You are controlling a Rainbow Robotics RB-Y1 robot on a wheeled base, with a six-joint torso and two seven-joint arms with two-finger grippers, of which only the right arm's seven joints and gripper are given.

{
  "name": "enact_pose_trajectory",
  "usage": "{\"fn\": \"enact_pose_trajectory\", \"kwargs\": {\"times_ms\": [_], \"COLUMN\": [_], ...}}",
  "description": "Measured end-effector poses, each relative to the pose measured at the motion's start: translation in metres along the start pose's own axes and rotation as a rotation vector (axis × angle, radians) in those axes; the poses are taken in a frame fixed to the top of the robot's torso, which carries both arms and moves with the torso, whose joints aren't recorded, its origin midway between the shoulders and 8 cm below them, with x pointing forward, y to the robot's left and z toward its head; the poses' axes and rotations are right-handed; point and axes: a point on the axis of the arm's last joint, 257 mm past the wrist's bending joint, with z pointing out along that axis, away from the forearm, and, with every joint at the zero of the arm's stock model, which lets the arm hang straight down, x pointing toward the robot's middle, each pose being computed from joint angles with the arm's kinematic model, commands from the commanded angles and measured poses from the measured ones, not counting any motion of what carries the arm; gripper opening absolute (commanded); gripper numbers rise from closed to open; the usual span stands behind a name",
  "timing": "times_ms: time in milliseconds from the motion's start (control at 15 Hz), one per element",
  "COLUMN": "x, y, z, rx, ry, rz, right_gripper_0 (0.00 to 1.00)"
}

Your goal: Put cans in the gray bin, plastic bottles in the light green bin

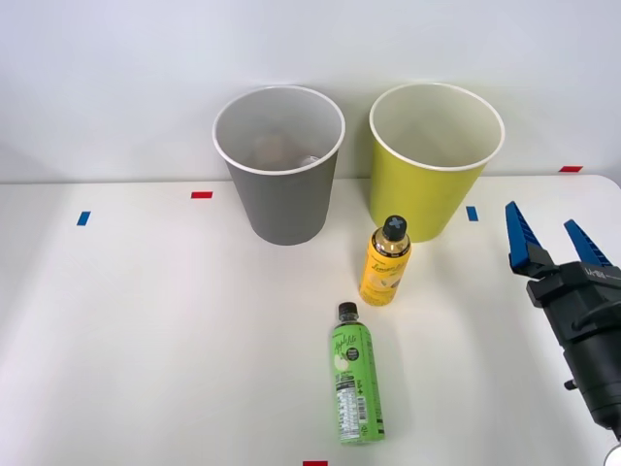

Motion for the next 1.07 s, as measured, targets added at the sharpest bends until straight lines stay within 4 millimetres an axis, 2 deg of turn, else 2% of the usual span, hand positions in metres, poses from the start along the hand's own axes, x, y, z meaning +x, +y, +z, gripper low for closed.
{"fn": "enact_pose_trajectory", "kwargs": {"times_ms": [200,400,600,800,1067], "x": [0.009,0.007,0.016,0.028,0.051], "y": [-0.016,-0.038,-0.052,-0.054,-0.052], "z": [-0.004,-0.006,-0.008,-0.012,-0.027], "rx": [0.06,0.143,0.193,0.188,0.167], "ry": [0.029,0.029,0.023,-0.017,-0.042], "rz": [-0.017,-0.168,-0.195,-0.174,-0.179], "right_gripper_0": [1.0,1.0,1.0,1.0,1.0]}}
